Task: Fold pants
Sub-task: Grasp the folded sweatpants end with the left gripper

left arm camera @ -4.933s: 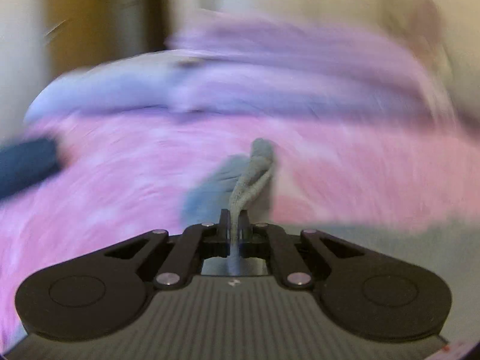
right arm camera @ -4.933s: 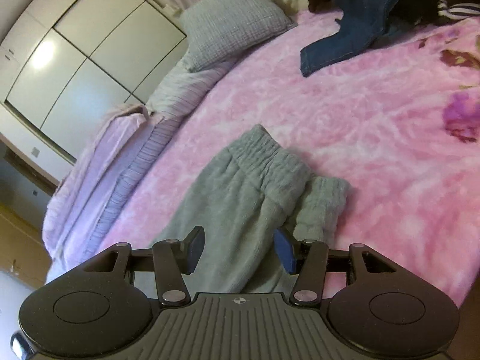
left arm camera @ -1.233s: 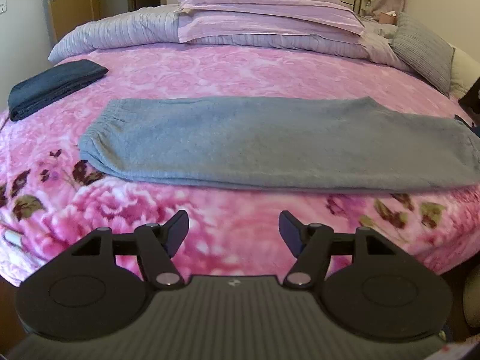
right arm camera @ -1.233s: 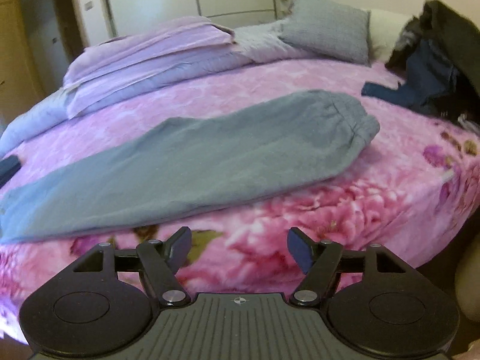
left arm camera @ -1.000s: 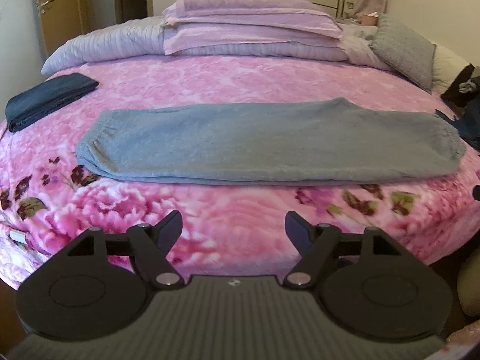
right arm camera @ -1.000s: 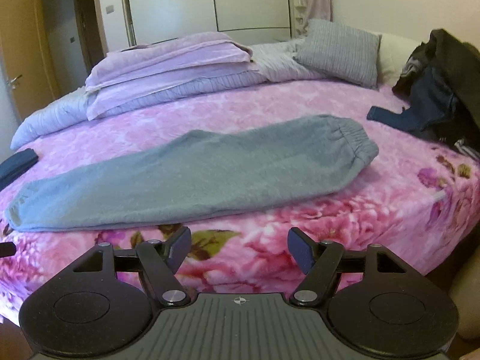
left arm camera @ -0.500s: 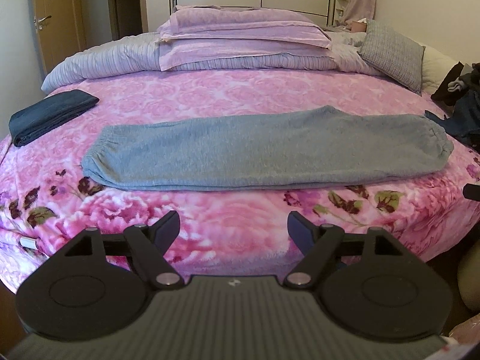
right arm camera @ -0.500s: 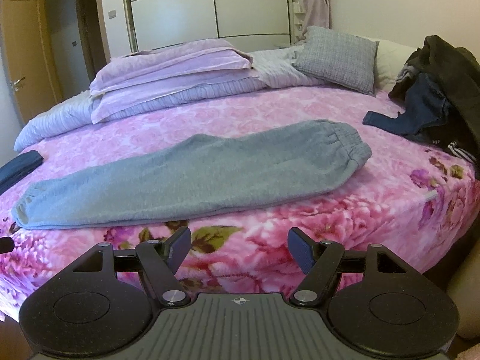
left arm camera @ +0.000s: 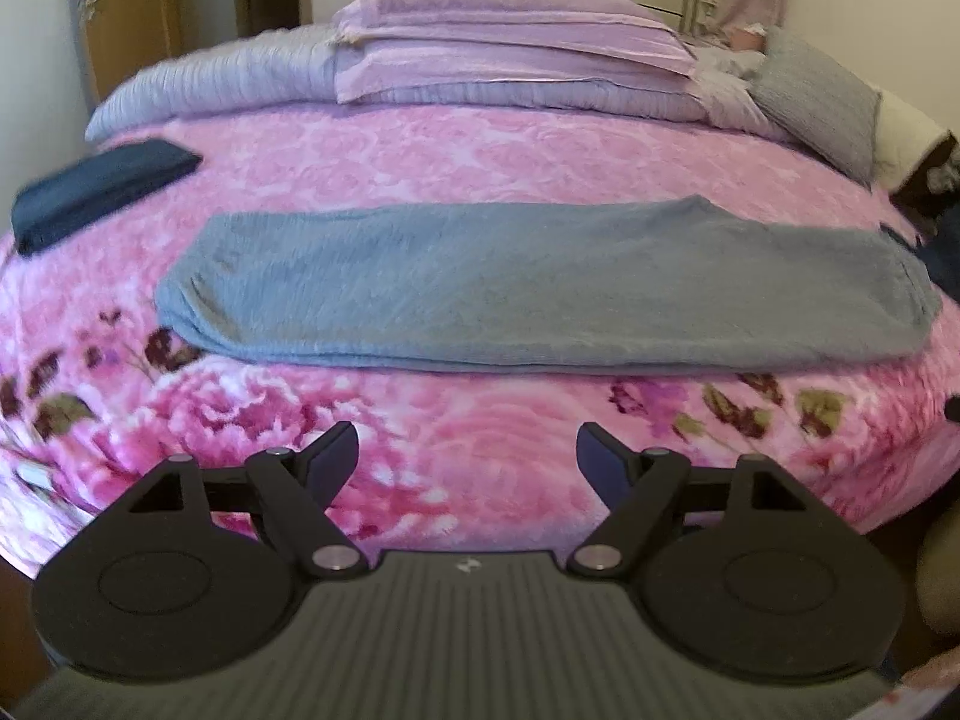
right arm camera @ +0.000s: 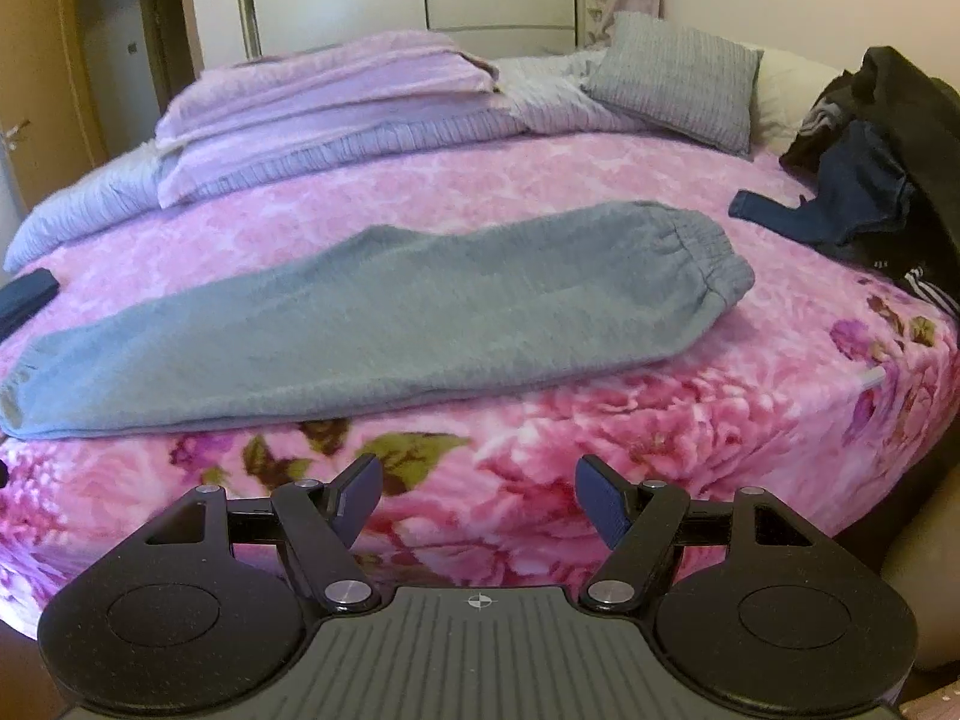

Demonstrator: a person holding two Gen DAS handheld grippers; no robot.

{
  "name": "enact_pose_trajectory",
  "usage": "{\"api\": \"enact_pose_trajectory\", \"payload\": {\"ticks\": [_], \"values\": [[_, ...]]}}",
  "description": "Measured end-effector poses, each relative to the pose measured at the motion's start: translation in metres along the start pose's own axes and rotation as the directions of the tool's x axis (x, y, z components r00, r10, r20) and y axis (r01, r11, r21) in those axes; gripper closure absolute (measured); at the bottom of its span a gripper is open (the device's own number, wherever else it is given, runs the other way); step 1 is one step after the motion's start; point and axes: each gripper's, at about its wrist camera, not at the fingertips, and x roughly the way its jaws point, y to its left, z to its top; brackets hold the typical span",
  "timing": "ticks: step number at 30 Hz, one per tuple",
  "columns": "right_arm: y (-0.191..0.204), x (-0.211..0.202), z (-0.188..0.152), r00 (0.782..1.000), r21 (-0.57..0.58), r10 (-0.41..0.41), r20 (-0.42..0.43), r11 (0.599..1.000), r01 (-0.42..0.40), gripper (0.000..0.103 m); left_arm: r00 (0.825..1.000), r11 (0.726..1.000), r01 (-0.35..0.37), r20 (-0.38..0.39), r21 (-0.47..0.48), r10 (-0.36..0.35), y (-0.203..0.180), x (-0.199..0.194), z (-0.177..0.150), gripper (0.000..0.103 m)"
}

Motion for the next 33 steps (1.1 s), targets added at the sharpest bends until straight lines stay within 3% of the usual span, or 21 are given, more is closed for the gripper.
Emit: {"api": "enact_pose_trajectory", "payload": {"ticks": [4,6,10,14,19,23,29,33], "values": [[-0.007,0.018,0.005,0.999,0.012,-0.023,-0.031,1.0,0.023,0.035,1.0,0.991,0.0,0.004,-0.131,0.0,0.036,0.023,0.003,0.036],[-0.01,0.027,0.009,0.999,0.013,-0.032,-0.043,0.999,0.032,0.035,1.0,0.978,0.001,0.015,-0.208,0.002,0.059,0.033,0.006,0.036],[-0.015,0.045,0.016,0.997,0.017,-0.049,-0.063,0.999,0.05,0.035,1.0,0.919,-0.005,0.02,-0.395,0.014,0.11,0.054,0.009,0.037],[-0.021,0.061,0.022,0.995,0.033,-0.067,-0.079,0.997,0.07,0.035,0.999,0.857,-0.034,0.014,-0.515,0.048,0.147,0.074,0.01,0.038],[-0.034,0.074,0.031,0.994,0.119,-0.093,-0.065,0.988,0.1,0.035,0.997,0.813,-0.052,0.015,-0.579,0.074,0.173,0.1,0.013,0.038],[-0.043,0.08,0.036,0.994,0.174,-0.095,-0.058,0.979,0.104,0.035,0.994,0.773,-0.012,0.078,-0.634,0.08,0.19,0.116,0.012,0.038],[-0.05,0.093,0.041,0.989,0.192,-0.133,-0.069,0.971,0.144,0.035,0.979,0.665,0.096,0.191,-0.74,0.071,0.207,0.133,0.009,0.041],[-0.051,0.101,0.045,0.988,0.202,-0.14,-0.071,0.968,0.152,0.035,0.965,0.609,0.15,0.25,-0.779,0.083,0.214,0.143,0.006,0.048]]}}
